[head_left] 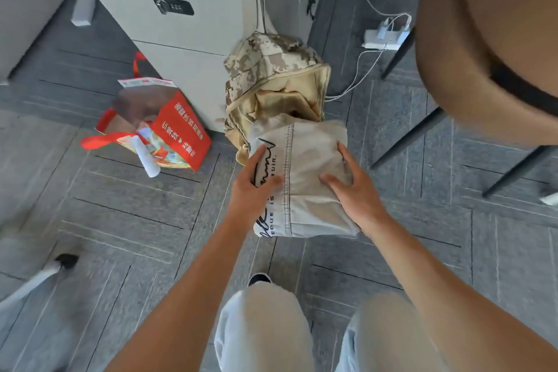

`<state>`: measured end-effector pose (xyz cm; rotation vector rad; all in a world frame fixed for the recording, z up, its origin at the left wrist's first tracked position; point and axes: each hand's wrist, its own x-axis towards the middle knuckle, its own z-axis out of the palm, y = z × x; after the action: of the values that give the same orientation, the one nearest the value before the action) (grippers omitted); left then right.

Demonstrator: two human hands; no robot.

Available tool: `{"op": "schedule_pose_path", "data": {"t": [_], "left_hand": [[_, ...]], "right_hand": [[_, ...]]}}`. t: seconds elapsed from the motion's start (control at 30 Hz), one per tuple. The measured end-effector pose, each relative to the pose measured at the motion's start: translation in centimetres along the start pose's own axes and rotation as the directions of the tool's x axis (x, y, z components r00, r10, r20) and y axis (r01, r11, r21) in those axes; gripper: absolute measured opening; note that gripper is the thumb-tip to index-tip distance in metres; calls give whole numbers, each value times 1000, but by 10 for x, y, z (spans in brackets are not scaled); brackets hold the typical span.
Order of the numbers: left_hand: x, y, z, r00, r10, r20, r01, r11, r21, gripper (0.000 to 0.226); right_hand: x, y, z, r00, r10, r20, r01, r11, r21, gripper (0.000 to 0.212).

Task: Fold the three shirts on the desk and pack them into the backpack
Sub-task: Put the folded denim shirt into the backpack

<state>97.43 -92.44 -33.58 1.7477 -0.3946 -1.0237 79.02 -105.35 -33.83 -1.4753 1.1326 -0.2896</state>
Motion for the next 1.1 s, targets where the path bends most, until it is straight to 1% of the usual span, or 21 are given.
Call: {"op": "schedule_pose_path", "data": {"t": [0.13,0.2,0.3,0.43,0.53,0.63,0.7,0.77,0.9,0.97,1.1], "left_hand": [[53,-46,6,999,36,-10,-36,999,11,70],[66,-72,7,998,50,-36,-49,998,34,71],[69,-90,7,995,56,-78,-54,998,30,72],[65,-90,0,987,77,-139,-77,997,5,62],[59,-88,-11,976,89,-201,-95,995,-21,59],[65,-82,-21,974,69,-215,-83,995,-59,58],[76,-76,-24,977,69,-202,-78,996,-40,62],[87,-72,-24,982,69,-173,-72,997,-11,64],[103,-70,-21,994,62,-93,-63,998,-11,64],[108,-71,-21,997,65,-51,-65,998,-8,67],[118,-67,-21,994,109,10,-109,993,45,65]], "right_hand": [[55,30,6,997,-65,33,67,996,-63,76],[72,49,13,992,-109,67,116,987,-109,75],[82,62,20,986,-145,85,155,979,-133,75],[78,54,26,978,-183,99,196,970,-141,75],[82,33,33,972,-181,149,205,964,-168,75],[101,13,40,971,-146,192,181,967,-179,76],[116,9,42,973,-93,209,135,971,-195,76],[126,12,43,979,-59,196,99,975,-197,77],[127,20,44,992,-57,112,70,990,-120,77],[124,26,45,995,-60,75,68,992,-109,75],[117,43,47,999,-45,0,45,995,-93,76]]}}
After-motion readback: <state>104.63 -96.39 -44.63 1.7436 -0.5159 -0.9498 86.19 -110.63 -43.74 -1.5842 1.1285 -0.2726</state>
